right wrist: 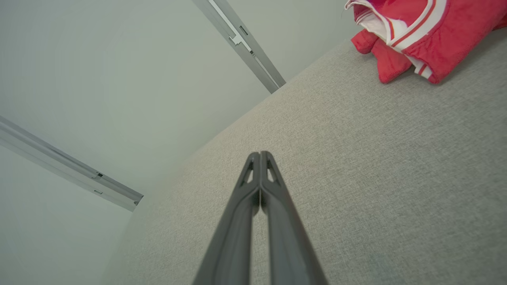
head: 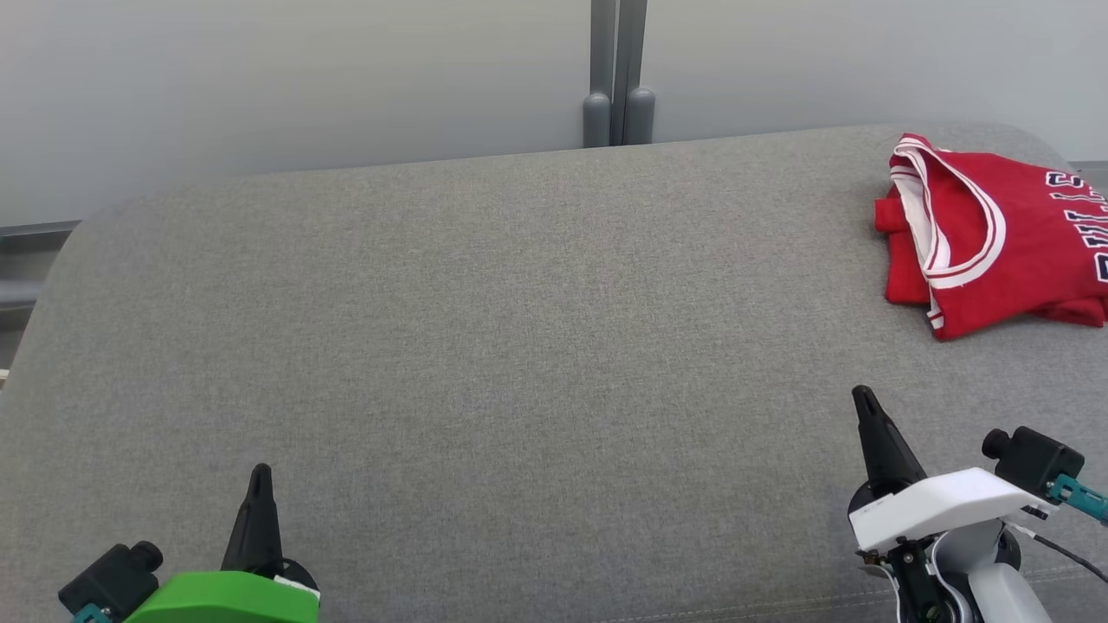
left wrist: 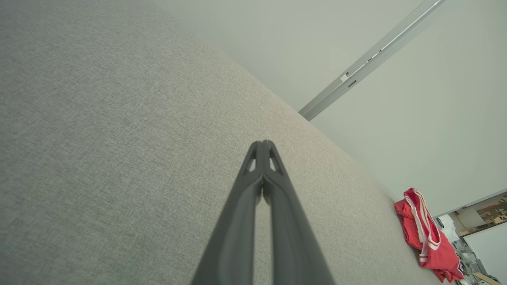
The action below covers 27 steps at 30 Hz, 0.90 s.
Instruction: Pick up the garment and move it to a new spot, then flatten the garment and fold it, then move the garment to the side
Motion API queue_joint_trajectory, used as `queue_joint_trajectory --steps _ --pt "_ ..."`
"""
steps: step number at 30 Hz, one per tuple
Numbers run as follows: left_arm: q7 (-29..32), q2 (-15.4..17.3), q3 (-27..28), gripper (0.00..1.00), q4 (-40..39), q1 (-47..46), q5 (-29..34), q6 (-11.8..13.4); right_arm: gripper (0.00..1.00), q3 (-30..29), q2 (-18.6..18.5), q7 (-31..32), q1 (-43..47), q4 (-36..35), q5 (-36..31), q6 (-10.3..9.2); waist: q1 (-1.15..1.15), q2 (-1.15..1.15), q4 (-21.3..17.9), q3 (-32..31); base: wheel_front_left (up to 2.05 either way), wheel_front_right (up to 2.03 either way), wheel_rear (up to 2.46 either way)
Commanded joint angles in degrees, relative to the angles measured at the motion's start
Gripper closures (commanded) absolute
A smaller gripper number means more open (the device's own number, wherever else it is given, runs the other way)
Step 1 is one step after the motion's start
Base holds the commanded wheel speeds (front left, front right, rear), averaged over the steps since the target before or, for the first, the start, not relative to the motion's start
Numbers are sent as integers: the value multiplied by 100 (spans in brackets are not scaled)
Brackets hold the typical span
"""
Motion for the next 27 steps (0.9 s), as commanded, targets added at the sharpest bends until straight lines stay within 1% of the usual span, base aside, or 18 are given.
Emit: queue_joint_trajectory --steps 1,27 --pt "50 13 80 100 -62 -167 -227 -69 100 -49 -54 45 -26 -95 271 -2 0 0 3 1 0 0 0" --pt "461 -174 427 100 9 -303 -1688 -364 100 -300 -74 428 30 -106 2111 -2 0 0 45 9 0 0 0"
